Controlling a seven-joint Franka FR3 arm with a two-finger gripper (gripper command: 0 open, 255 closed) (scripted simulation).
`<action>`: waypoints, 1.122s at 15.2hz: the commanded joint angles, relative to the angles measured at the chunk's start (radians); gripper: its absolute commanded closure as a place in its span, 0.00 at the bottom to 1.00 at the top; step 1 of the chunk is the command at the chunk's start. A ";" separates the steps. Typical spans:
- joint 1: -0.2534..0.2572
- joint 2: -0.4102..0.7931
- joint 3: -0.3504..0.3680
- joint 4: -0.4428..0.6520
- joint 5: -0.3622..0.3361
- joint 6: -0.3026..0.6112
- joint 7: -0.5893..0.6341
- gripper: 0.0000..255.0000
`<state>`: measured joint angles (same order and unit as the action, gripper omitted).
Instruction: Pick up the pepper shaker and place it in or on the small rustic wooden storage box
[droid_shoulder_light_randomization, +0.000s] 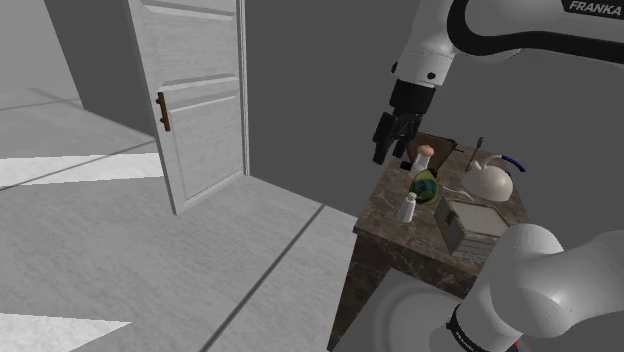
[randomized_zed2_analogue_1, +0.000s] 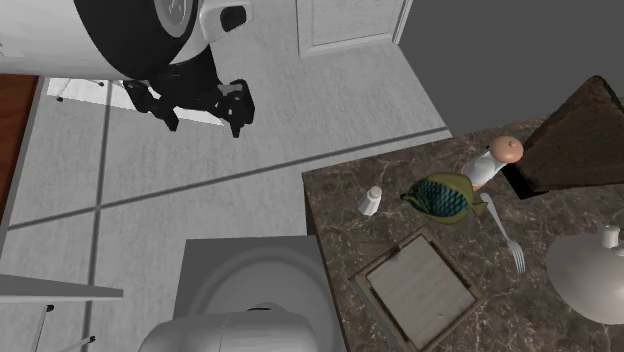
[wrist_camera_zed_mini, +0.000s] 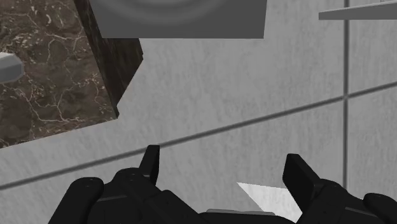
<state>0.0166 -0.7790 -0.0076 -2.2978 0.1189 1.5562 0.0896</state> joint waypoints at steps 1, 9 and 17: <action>0.000 0.000 0.000 0.000 0.000 0.000 0.000 0.00; -0.065 0.036 -0.140 -0.110 -0.103 0.085 -0.143 0.00; -0.133 0.143 -0.288 -0.160 -0.206 0.193 -0.284 0.00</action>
<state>-0.1087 -0.6588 -0.2747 -2.4578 -0.0741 1.7320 -0.1737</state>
